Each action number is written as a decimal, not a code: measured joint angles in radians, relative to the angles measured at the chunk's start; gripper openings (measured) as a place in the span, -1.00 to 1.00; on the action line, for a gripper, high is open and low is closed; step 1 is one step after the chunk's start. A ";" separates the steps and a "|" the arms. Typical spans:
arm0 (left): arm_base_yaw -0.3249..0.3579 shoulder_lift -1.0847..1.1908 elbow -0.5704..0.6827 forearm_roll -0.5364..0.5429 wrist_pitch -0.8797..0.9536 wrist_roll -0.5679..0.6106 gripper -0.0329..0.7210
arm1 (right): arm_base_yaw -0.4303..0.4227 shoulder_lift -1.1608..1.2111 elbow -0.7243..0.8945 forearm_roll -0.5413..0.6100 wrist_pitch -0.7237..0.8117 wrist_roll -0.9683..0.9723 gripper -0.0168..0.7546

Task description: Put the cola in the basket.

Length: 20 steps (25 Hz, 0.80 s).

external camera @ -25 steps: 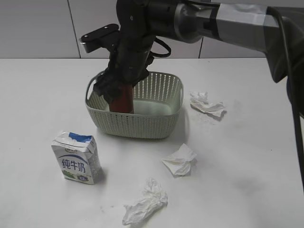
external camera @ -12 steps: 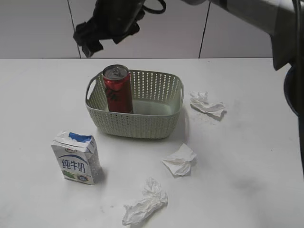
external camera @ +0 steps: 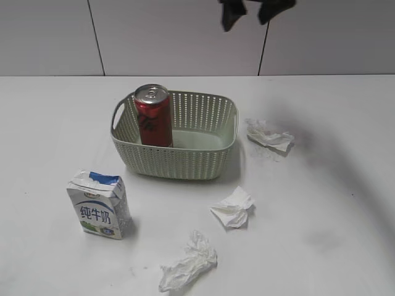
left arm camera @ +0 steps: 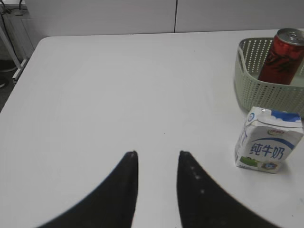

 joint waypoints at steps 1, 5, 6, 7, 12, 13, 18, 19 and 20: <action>0.000 0.000 0.000 0.000 0.000 0.000 -0.31 | -0.045 -0.003 -0.001 0.000 0.006 0.000 0.63; 0.000 0.000 0.000 0.000 0.000 0.000 -0.31 | -0.202 -0.012 0.009 0.029 0.012 0.008 0.59; 0.000 0.000 0.000 0.000 0.000 0.000 -0.31 | -0.238 -0.018 0.020 0.033 0.013 0.008 0.58; 0.000 0.000 0.000 0.000 0.000 0.000 -0.31 | -0.271 -0.030 0.035 0.033 0.014 0.010 0.58; 0.000 0.000 0.000 0.000 0.000 0.000 -0.31 | -0.356 -0.168 0.176 0.035 0.015 0.009 0.58; 0.000 0.000 0.000 0.000 0.000 0.000 -0.31 | -0.360 -0.207 0.220 0.038 0.015 0.007 0.58; 0.000 0.000 0.000 0.000 0.000 -0.001 -0.31 | -0.359 -0.409 0.504 0.046 0.014 -0.072 0.58; 0.000 0.000 0.000 0.000 0.000 -0.001 -0.31 | -0.359 -0.459 0.564 0.048 0.014 -0.080 0.58; 0.000 0.000 0.000 0.000 0.000 -0.001 -0.31 | -0.359 -0.511 0.638 0.048 0.014 -0.082 0.57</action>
